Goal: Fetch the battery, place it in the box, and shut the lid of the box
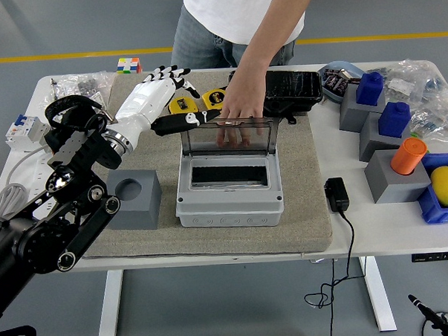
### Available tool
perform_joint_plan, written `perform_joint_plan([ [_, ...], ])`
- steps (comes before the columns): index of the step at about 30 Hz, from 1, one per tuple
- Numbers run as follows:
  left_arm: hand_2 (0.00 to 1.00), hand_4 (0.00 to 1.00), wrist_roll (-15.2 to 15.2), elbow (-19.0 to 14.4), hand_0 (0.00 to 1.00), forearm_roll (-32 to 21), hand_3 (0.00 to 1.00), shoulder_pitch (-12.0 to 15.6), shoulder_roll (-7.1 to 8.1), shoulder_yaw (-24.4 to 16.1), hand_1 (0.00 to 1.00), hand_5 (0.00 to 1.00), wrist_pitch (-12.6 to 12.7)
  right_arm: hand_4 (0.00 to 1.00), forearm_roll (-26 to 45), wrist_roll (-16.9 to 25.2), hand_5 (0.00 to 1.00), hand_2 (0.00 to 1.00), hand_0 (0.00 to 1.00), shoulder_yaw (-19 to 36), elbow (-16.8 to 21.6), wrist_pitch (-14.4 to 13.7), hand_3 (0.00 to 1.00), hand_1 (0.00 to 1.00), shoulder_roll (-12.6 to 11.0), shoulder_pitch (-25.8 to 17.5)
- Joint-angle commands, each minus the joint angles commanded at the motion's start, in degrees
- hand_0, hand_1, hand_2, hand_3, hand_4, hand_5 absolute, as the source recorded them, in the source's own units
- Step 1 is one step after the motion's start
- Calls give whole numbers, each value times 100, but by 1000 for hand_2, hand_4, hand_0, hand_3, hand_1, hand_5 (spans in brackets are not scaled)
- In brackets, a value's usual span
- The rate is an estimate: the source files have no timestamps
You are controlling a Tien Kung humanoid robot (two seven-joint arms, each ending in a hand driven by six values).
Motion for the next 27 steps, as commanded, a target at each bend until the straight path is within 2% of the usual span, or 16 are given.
perform_joint_plan([
  [9, 890, 998, 56, -53, 998, -114, 627, 116, -18, 103, 998, 998, -77, 998, -31, -6, 998, 836, 938, 7, 0, -6, 822, 913, -13, -25],
  [13, 890, 998, 94, -139, 998, -193, 627, 209, -16, 277, 998, 998, -76, 998, -6, -5, 998, 836, 938, -19, 0, -12, 822, 913, -11, -39],
  [14, 866, 998, 104, -186, 998, -216, 693, 233, -11, 327, 998, 998, -49, 998, -3, -3, 998, 837, 938, -25, 0, -14, 821, 912, -12, -41],
  [19, 866, 998, 64, -328, 998, -266, 693, 266, 5, 461, 998, 998, 15, 998, -37, -2, 998, 837, 938, -6, 0, -15, 821, 912, -15, -52],
  [20, 740, 998, 61, -326, 998, -270, 735, 266, 3, 466, 945, 998, 17, 998, -19, 2, 998, 837, 938, -25, 0, -18, 821, 913, -17, -50],
  [25, 740, 998, 44, -318, 998, -276, 735, 283, 15, 471, 945, 998, 59, 998, 11, 9, 998, 837, 938, -54, 0, -26, 821, 913, -25, -38],
  [26, 635, 998, 39, -336, 998, -278, 707, 288, 24, 480, 873, 998, 84, 998, -9, 6, 998, 838, 937, -31, 0, -25, 821, 913, -29, -36],
  [27, 635, 998, 41, -359, 998, -275, 707, 292, 33, 482, 873, 998, 95, 998, -22, 5, 998, 838, 937, -16, 0, -23, 821, 913, -34, -34],
])
